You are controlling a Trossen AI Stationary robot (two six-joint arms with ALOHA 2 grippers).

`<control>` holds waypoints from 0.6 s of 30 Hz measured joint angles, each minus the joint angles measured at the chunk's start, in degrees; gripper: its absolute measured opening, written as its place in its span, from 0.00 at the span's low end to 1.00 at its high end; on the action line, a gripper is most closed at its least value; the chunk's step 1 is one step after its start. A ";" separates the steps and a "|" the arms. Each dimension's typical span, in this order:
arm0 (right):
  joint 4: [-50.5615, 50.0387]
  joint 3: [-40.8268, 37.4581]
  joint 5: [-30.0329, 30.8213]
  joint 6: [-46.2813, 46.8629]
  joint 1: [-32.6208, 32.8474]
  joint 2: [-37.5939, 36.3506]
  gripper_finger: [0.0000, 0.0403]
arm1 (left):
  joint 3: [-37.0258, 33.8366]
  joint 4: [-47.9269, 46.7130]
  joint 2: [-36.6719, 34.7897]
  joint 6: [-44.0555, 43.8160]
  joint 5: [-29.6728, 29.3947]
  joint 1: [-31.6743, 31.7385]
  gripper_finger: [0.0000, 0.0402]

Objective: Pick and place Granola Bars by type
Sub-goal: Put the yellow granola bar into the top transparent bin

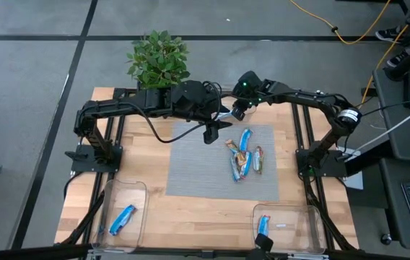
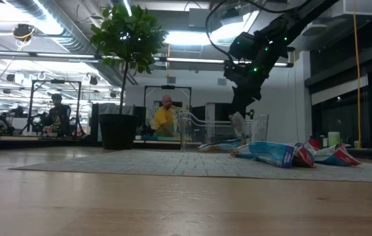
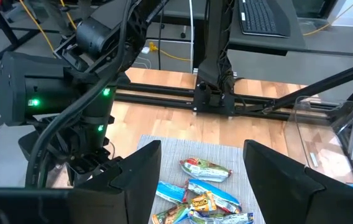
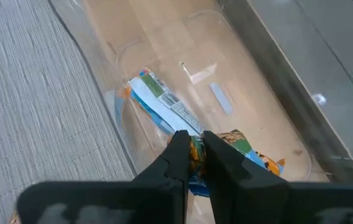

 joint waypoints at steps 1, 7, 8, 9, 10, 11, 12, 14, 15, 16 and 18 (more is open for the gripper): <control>-0.03 0.00 -0.01 0.00 0.00 0.00 0.10 | 0.00 0.00 0.00 -0.01 0.00 0.00 0.55; -0.13 0.00 -0.01 0.02 0.00 0.00 0.09 | 0.00 0.02 0.01 -0.07 0.00 0.00 0.55; -0.11 0.00 -0.01 0.02 0.00 0.00 0.09 | 0.00 0.02 0.02 -0.06 0.00 0.00 0.55; -0.11 0.00 0.00 0.02 0.00 0.00 0.10 | 0.00 0.02 0.02 -0.06 0.00 0.00 0.55; -0.09 0.00 0.01 0.02 0.00 0.00 0.10 | 0.00 0.02 0.02 -0.06 0.00 -0.02 0.54; -0.03 0.00 0.01 0.03 0.00 0.00 0.10 | 0.00 0.02 0.02 -0.06 0.00 -0.02 0.54; 0.05 0.00 0.01 0.03 0.00 0.00 0.10 | 0.00 0.04 0.02 -0.08 0.00 -0.02 0.54; 0.11 0.00 0.01 0.04 0.00 0.00 0.10 | 0.00 0.12 0.02 -0.06 0.00 -0.02 0.55; 0.13 -0.01 0.01 0.04 0.00 0.00 0.10 | 0.00 0.28 0.02 -0.06 0.00 -0.02 0.55; 0.13 -0.01 0.00 0.03 0.00 0.00 0.10 | 0.00 0.44 0.02 -0.06 0.00 -0.02 0.55; 0.15 0.00 -0.01 0.03 0.00 0.00 0.10 | 0.00 0.46 0.02 -0.06 0.00 -0.02 0.55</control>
